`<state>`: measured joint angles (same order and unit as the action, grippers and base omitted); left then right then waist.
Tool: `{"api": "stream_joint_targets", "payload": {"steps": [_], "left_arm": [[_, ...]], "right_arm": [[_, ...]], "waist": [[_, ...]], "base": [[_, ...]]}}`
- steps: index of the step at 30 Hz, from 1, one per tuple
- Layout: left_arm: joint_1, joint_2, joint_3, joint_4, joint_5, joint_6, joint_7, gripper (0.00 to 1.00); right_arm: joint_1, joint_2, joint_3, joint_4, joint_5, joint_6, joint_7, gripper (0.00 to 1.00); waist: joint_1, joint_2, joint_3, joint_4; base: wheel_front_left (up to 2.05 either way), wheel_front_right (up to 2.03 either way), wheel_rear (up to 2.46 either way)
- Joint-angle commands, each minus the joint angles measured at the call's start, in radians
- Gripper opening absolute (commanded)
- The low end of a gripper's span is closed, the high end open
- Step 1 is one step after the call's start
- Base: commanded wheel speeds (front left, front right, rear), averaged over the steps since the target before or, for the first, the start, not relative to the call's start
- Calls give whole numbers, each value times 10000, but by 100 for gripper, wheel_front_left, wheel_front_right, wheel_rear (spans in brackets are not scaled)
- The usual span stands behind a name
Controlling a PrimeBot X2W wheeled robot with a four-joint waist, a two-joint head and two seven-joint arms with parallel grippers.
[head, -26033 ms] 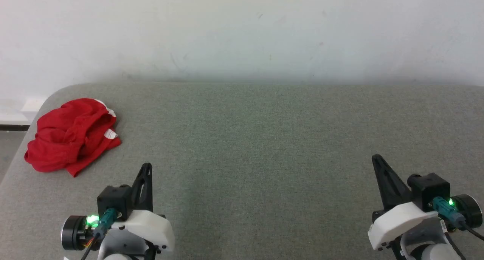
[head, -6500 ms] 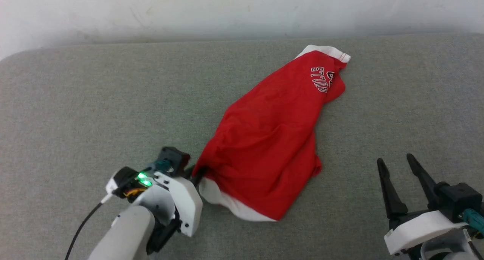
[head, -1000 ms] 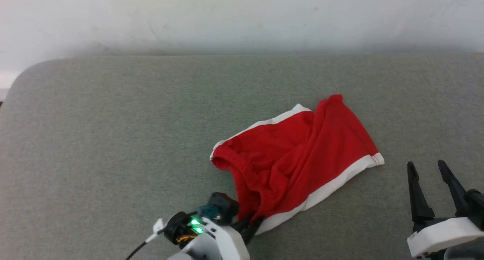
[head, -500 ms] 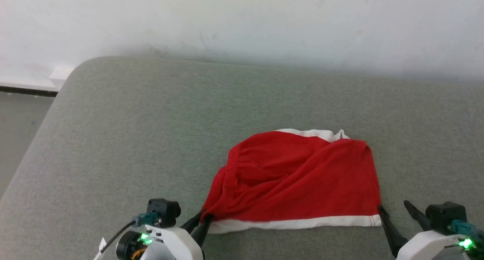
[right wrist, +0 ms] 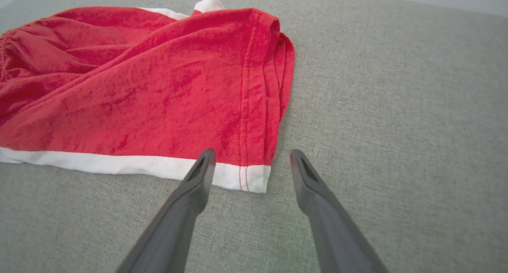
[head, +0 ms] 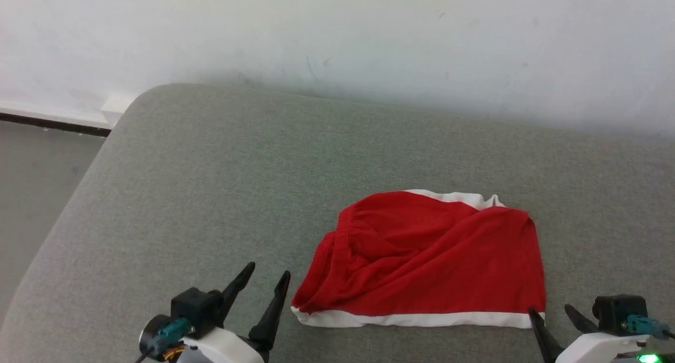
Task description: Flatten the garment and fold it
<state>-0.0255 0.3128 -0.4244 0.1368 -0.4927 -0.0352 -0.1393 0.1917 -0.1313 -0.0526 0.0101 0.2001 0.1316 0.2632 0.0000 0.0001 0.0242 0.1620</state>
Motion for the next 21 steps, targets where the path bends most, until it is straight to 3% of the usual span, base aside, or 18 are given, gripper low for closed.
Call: {"api": "stream_joint_targets", "payload": {"steps": [1, 5, 10, 21], "left_arm": [[134, 122, 4, 14, 304, 119, -277, 100], [169, 47, 7, 167, 732, 424, -813, 100], [117, -70, -137, 491, 967, 488, -984, 100], [-31, -46, -237, 832, 984, 428, -1034, 100]], "right_arm": [[50, 109, -131, 51, -114, -9, 203, 100], [-208, 385, -515, 370, -357, -9, 946, 100], [-524, 629, -724, 853, -682, -9, 1750, 100], [-813, 769, -743, 1583, -770, -9, 1754, 100]], "waist": [[0, -1, -5, 101], [0, -1, 39, 230], [0, -1, 104, 442], [0, -1, 291, 633]], "base": [[0, 0, 0], [0, 0, 0], [0, 0, 0], [0, 0, 0]]}}
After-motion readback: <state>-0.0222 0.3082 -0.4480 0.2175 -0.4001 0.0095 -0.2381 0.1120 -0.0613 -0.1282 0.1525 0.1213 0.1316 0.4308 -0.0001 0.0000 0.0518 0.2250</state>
